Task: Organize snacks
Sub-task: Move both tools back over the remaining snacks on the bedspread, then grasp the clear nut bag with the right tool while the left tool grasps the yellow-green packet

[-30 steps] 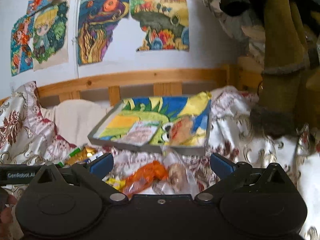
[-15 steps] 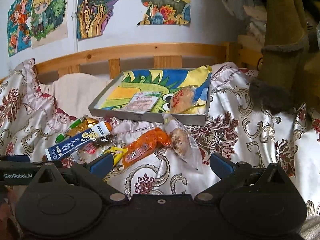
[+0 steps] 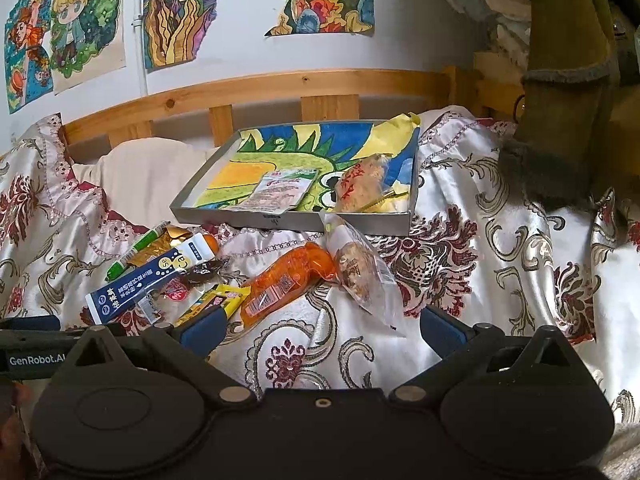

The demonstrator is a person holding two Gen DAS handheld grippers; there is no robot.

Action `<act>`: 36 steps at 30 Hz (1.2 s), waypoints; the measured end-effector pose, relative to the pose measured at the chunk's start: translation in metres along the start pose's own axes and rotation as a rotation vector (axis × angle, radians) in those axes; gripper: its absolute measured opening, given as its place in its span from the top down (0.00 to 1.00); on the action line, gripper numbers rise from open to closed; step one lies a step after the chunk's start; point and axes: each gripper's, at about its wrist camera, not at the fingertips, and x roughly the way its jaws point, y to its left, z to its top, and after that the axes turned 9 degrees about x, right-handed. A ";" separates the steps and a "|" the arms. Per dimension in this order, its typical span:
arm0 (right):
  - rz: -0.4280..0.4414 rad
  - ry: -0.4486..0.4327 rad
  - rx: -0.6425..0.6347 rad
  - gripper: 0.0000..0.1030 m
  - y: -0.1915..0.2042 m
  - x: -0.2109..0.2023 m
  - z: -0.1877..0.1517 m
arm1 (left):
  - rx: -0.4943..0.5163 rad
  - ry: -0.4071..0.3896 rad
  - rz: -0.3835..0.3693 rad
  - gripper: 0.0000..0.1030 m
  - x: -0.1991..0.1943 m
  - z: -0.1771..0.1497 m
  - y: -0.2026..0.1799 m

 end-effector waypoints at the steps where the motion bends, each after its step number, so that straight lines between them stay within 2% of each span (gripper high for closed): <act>1: 0.000 0.003 0.002 0.01 0.000 0.000 0.000 | 0.001 0.001 0.000 0.01 0.000 0.000 0.000; 14: 0.015 0.073 -0.002 0.01 0.003 0.011 0.003 | 0.026 0.026 0.002 0.01 0.010 -0.001 -0.004; 25: 0.098 0.195 0.037 0.01 -0.004 0.039 0.023 | 0.042 0.031 -0.029 0.01 0.023 0.004 -0.012; 27: 0.122 0.192 0.023 0.01 -0.006 0.044 0.028 | 0.043 0.038 -0.055 0.01 0.028 0.006 -0.015; 31: 0.118 0.127 -0.033 0.01 -0.014 0.052 0.041 | 0.051 0.050 -0.106 0.01 0.039 0.010 -0.020; 33: 0.142 0.120 -0.032 0.01 -0.020 0.061 0.046 | 0.067 0.060 -0.122 0.01 0.046 0.011 -0.024; 36: 0.134 0.129 -0.057 0.01 -0.025 0.077 0.050 | 0.087 0.082 -0.133 0.01 0.056 0.014 -0.028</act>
